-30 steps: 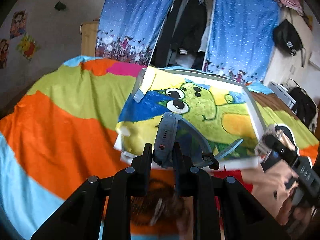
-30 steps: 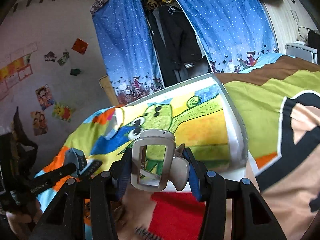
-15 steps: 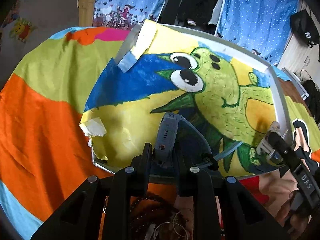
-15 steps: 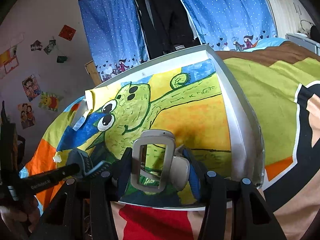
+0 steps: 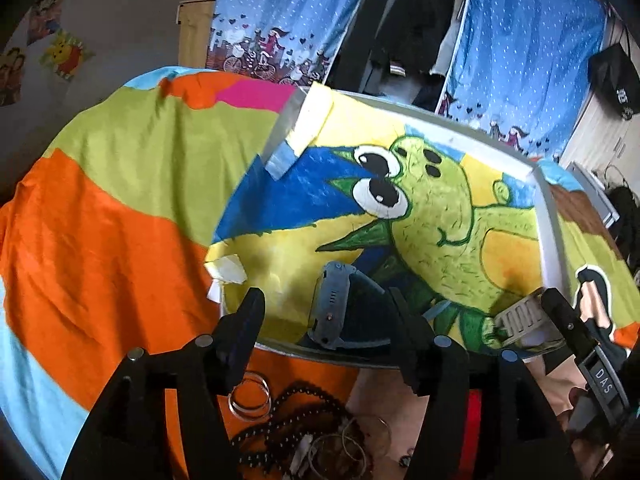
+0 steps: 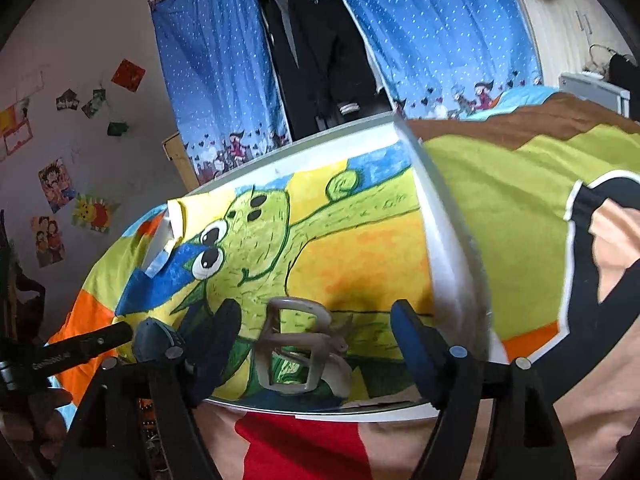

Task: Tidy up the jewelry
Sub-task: 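Lift both tools up and away from the tray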

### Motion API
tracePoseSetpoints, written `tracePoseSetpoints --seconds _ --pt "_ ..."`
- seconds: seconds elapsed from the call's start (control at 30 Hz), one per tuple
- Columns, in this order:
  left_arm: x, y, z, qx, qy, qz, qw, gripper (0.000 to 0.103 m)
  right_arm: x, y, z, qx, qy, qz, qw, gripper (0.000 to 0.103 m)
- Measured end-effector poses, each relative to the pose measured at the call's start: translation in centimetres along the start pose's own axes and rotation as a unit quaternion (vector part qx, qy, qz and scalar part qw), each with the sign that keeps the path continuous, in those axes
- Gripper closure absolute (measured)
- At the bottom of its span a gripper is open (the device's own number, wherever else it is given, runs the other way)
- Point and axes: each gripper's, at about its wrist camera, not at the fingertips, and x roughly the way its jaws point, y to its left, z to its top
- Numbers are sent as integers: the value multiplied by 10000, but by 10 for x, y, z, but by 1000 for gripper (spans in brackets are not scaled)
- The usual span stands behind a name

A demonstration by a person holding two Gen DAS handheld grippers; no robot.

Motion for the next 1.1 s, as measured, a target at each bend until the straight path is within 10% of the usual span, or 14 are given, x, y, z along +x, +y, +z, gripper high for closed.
tracePoseSetpoints --seconds 0.27,0.7,1.1 --pt "-74 -3 -11 -155 -930 -80 9955 4 -68 21 4 -387 -847 -111 9956 0" --pt "-206 -22 -87 469 -2190 -69 9746 2 -197 61 -42 -759 -1847 -497 9786 0" --pt "-265 -20 -165 729 -2483 -45 9659 2 -276 80 -95 -851 -2053 -493 9737 0"
